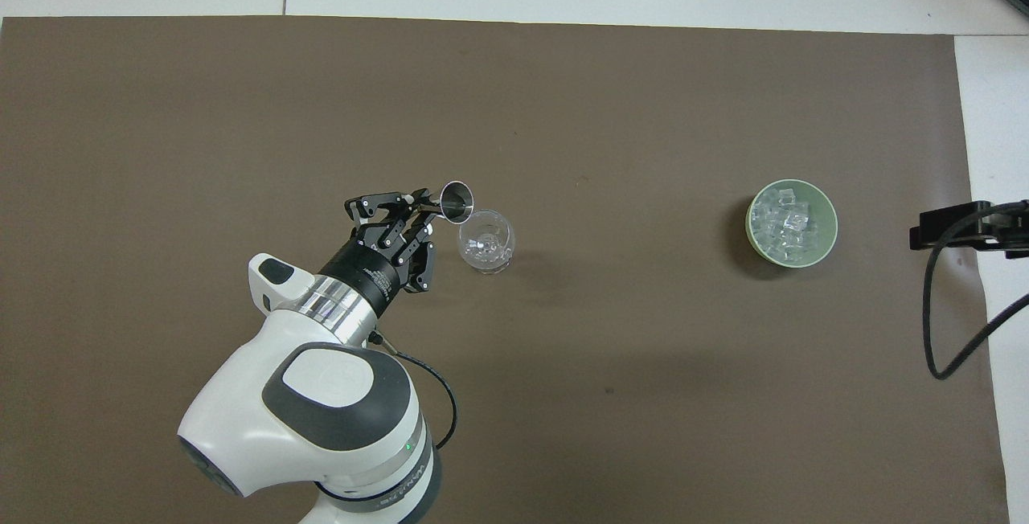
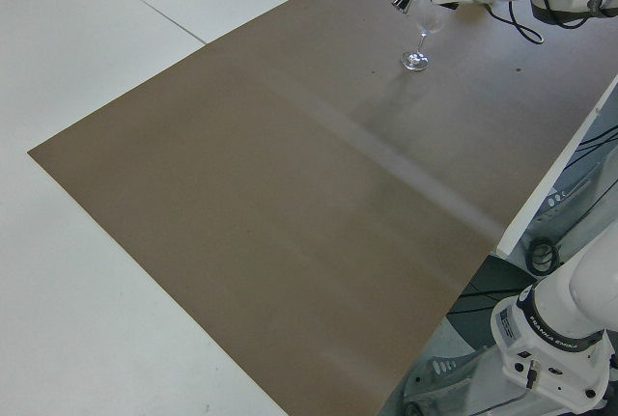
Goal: Pour wine and add ice with both arms
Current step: 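Tilt the jigger with the left gripper to pour into the glass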
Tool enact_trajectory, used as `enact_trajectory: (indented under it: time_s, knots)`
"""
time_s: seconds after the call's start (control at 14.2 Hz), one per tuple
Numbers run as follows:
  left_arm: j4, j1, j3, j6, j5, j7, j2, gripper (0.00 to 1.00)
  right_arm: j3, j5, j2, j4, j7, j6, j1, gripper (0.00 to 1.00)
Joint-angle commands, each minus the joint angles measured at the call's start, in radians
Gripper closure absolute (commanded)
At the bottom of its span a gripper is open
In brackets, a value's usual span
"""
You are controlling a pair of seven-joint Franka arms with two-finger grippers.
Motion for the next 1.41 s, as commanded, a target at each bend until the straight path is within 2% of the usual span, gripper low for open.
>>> enact_trajectory:
  time_s: [0.0,1.34]
  knots:
    - [-0.005,-0.022,0.009,0.026,0.004,0.031,0.003,1.0,0.001,0.009,-0.023,-0.022,-0.021,0.001,-0.003,0.0]
    - [-0.005,-0.044,0.009,0.062,0.004,0.192,0.017,1.0,0.001,0.009,-0.023,-0.022,-0.021,0.001,-0.003,0.0]
